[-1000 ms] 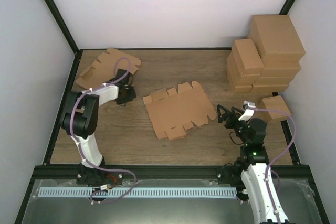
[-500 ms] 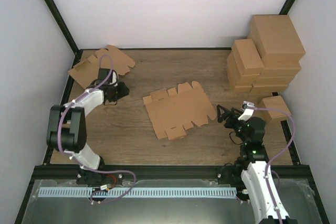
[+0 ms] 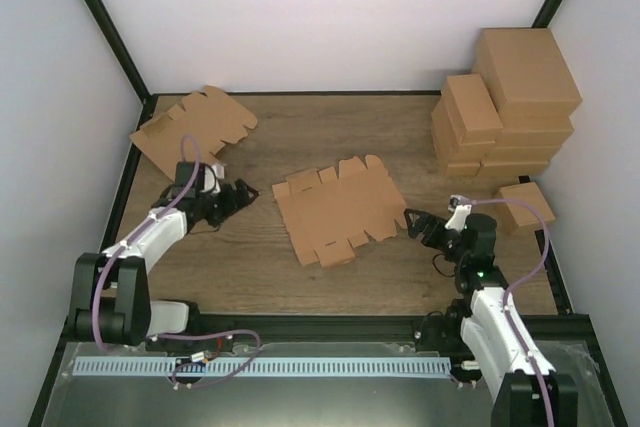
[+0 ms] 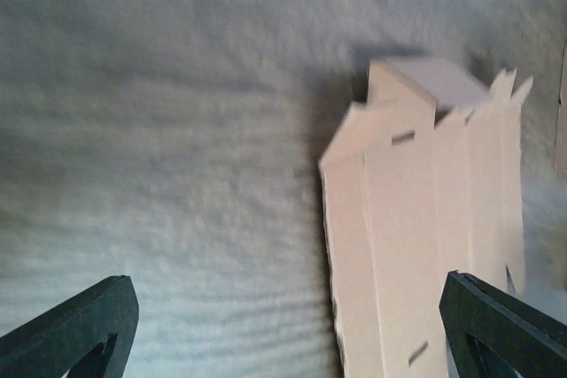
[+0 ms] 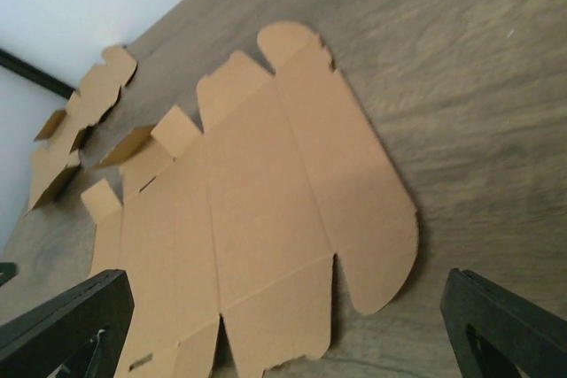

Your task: Fold the paper box

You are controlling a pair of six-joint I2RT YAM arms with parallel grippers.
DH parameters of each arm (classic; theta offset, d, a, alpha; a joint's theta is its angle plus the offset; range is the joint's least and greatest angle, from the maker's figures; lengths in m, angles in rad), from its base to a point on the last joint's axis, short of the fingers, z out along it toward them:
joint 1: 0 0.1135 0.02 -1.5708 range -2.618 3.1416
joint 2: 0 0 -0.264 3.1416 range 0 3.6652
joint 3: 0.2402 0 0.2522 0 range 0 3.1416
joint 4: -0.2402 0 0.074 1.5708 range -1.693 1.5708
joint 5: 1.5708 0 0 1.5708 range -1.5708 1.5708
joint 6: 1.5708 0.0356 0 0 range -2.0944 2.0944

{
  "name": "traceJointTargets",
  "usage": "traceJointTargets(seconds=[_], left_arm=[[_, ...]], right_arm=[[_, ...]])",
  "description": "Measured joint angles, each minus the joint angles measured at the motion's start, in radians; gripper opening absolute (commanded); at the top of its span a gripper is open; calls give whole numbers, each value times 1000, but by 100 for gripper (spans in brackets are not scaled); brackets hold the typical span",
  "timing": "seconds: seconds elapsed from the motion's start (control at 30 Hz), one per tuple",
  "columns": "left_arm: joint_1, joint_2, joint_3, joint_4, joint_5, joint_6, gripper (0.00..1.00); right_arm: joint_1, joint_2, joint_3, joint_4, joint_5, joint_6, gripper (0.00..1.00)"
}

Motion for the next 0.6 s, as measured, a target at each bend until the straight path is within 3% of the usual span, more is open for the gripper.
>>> traceJointTargets(seconds=[0.1, 0.3, 0.37, 0.5, 0.6], left_arm=[[-27, 18, -66, 41, 81, -27, 90], [-182, 33, -142, 117, 148, -67, 90], [-217, 33, -147, 150, 148, -84, 92], [-253, 34, -171, 239, 142, -125, 93], [-263, 62, -198, 298, 146, -155, 93]], right_arm=[[0, 91, 34, -5, -63, -19, 96], [0, 315, 170, -5, -179, -60, 80], [3, 380, 197, 13, -220, -70, 71], [10, 513, 226, 68, -323, -73, 33], [20, 625, 261, 103, -392, -71, 16]])
